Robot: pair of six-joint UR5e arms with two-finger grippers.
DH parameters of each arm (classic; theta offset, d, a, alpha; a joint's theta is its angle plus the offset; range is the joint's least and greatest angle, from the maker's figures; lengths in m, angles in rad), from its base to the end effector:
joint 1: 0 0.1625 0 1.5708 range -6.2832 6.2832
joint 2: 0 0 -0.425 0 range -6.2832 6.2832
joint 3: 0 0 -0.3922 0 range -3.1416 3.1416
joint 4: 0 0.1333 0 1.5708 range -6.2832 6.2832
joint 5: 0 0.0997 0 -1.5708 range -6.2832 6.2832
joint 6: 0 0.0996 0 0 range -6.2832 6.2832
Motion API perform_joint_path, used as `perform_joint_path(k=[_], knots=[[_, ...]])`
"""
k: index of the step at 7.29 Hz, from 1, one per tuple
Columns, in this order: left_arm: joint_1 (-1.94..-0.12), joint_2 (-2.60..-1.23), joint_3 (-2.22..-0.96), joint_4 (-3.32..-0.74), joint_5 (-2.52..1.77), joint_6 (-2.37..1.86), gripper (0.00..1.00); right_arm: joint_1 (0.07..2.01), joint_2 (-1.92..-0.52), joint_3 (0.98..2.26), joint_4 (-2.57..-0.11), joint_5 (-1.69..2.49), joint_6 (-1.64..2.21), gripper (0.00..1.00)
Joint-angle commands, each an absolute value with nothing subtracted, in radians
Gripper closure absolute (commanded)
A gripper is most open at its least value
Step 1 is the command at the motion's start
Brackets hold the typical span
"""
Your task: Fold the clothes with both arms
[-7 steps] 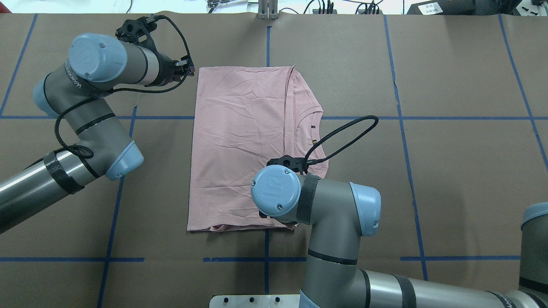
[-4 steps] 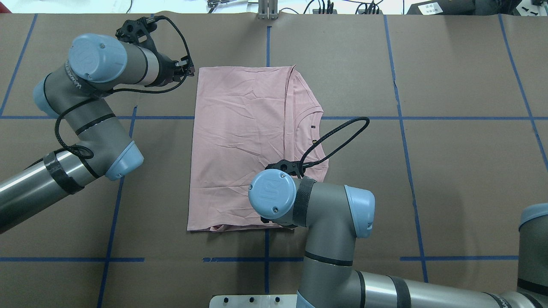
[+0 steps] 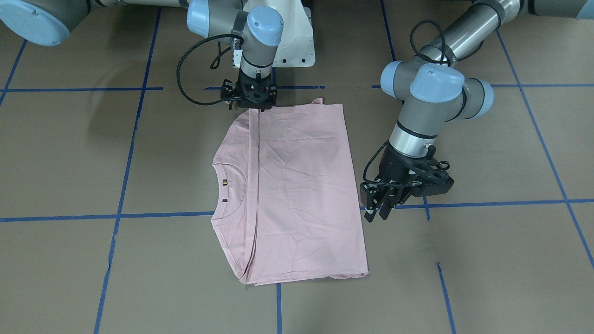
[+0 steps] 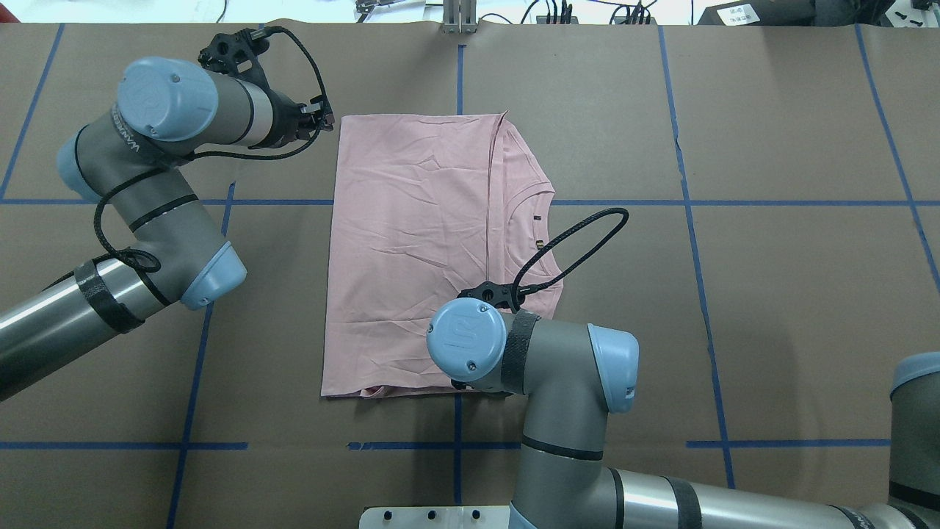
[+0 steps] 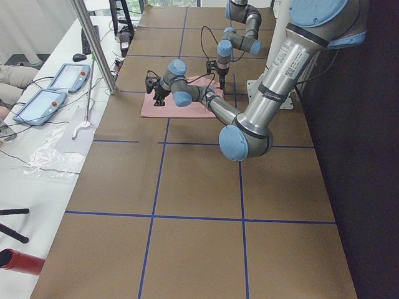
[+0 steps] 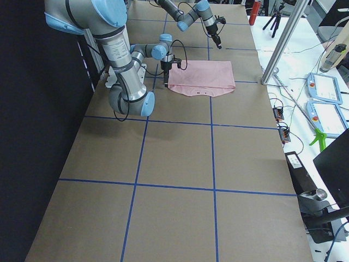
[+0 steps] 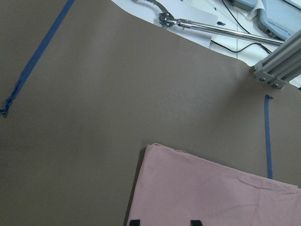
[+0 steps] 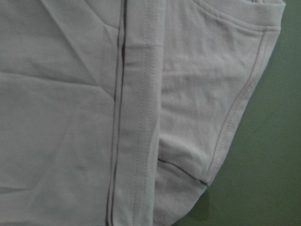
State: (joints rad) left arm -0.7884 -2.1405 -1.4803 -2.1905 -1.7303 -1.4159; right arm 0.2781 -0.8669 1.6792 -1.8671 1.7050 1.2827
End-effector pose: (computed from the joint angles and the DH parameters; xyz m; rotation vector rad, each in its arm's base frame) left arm 0.4173 -0.5865 0.2954 0.3747 1.0529 -0.4795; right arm -0.6212 -0.3021 0.2385 0.0179 -0.5314 -0.0444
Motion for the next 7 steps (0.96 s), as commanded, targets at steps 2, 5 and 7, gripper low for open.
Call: perform_joint_path(k=[2, 5, 7], knots=[[-0.788, -2.140, -1.485, -2.191, -1.730, -1.416, 0.54, 0.299, -0.951, 1.735, -1.873, 1.716, 1.270, 0.00], [-0.788, -2.140, -1.486, -2.191, -1.730, -1.416, 0.54, 0.347, -1.071, 1.863, -1.896, 1.718, 1.180, 0.00], [-0.788, -2.140, -1.503, -2.174, -1.730, -1.416, 0.54, 0.345, -1.056, 1.864, -1.892, 1.715, 1.192, 0.00]])
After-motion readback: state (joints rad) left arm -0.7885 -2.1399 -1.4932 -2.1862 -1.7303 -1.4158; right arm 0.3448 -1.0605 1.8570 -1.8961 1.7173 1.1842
